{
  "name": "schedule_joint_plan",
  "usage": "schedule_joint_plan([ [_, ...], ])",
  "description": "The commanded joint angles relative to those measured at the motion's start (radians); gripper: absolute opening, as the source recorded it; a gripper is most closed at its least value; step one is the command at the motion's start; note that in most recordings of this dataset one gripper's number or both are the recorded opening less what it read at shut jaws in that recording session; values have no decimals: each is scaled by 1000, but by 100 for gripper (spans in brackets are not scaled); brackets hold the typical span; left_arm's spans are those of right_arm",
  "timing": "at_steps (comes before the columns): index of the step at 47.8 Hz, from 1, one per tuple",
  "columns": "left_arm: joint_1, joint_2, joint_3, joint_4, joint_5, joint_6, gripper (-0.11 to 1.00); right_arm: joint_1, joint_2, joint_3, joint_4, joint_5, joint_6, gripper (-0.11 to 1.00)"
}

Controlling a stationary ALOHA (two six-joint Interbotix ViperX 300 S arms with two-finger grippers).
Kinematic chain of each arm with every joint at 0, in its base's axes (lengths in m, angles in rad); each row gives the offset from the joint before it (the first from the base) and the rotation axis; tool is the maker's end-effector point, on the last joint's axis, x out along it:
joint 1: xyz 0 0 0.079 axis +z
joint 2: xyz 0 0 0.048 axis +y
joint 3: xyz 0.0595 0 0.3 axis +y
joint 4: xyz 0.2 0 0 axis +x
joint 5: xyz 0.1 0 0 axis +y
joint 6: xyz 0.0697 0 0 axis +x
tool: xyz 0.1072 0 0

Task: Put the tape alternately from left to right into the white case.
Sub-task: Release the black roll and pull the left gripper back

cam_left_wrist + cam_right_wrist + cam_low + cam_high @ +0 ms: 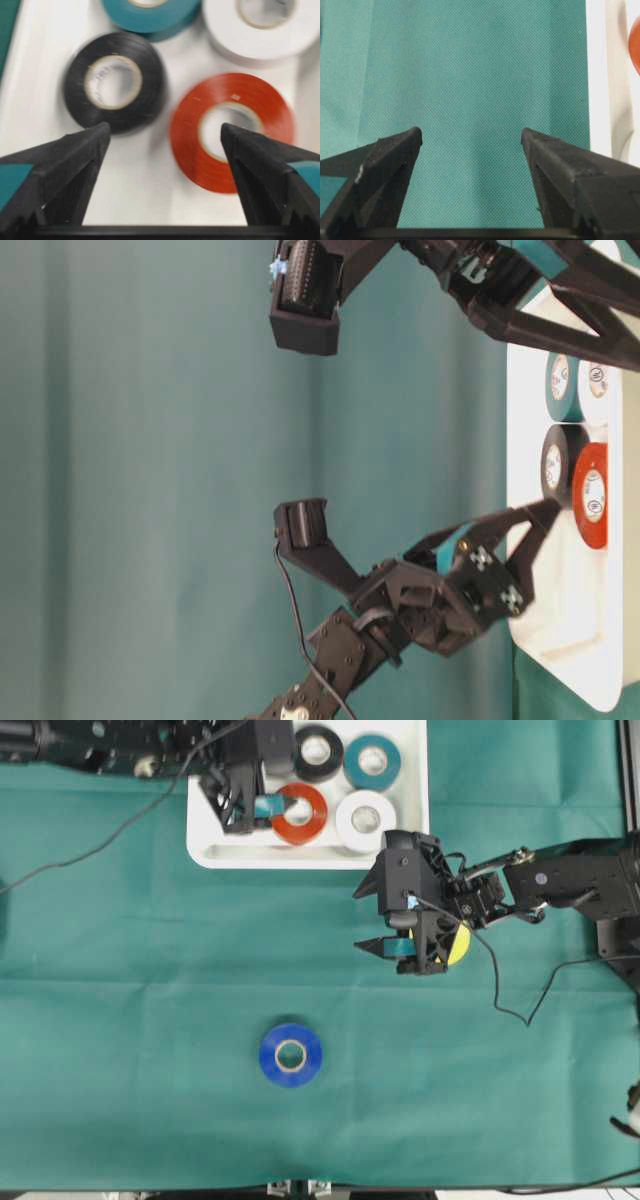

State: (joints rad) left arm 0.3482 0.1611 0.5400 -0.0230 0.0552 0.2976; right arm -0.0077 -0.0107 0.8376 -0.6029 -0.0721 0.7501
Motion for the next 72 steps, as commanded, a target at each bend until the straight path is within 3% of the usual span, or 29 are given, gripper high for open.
schedule_joint_plan([
  [1, -26, -52, 11, 0, -5, -3, 71, 3, -9, -9, 0, -8, 0, 85],
  [31, -178, -156, 109, -3, 15, -6, 71, 2, -9, -8, 2, -8, 0, 85],
  [55, -327, -161, 123, -5, 52, -12, 71, 3, -9, -6, 2, -8, 0, 85],
  [72, -396, -161, 138, -6, 52, -123, 70, 3, -9, -8, 2, -8, 0, 85],
])
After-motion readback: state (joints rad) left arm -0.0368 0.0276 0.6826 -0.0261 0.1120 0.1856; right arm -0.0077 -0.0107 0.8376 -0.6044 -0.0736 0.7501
